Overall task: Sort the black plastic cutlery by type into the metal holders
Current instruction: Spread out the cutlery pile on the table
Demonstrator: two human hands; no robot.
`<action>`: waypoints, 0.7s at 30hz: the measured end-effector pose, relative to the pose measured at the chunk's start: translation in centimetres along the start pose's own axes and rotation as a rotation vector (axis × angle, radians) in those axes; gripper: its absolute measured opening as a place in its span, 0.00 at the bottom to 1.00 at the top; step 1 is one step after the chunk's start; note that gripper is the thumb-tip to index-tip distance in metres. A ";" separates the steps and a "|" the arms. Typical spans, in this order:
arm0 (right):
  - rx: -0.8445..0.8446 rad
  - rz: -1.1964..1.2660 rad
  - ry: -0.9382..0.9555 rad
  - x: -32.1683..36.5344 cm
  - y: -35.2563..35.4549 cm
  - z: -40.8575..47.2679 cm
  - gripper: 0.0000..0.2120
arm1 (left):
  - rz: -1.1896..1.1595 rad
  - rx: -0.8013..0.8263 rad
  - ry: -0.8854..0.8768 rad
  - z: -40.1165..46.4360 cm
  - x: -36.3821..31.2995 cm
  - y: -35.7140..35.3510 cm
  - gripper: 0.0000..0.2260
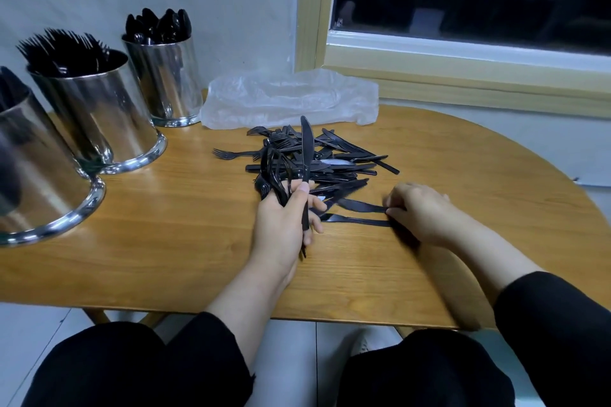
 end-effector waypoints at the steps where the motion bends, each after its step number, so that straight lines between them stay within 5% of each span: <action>1: 0.013 0.020 0.001 0.1 0.1 -0.3 0.07 | 0.006 -0.003 0.001 -0.2 -0.1 0.1 0.07; 12: -0.577 0.689 0.069 6.2 -0.2 -5.4 0.05 | 0.002 -0.004 0.037 -1.8 -0.2 0.3 0.06; 16: -0.554 0.724 0.146 11.2 -2.0 -5.9 0.10 | -0.037 -0.023 0.048 -1.8 -0.2 0.4 0.07; 21: -0.514 0.863 0.022 12.9 -3.0 -6.2 0.07 | -0.040 -0.049 0.041 -1.6 0.0 0.9 0.06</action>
Point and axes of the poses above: each hand's wrist, its own z-axis towards the middle knuckle, its own y-axis out of the back of the hand, x = y × z, the point moved 2 cm from there along z, towards the middle knuckle, and after that the axes turned 6 degrees about -z, right-handed, at the moved point
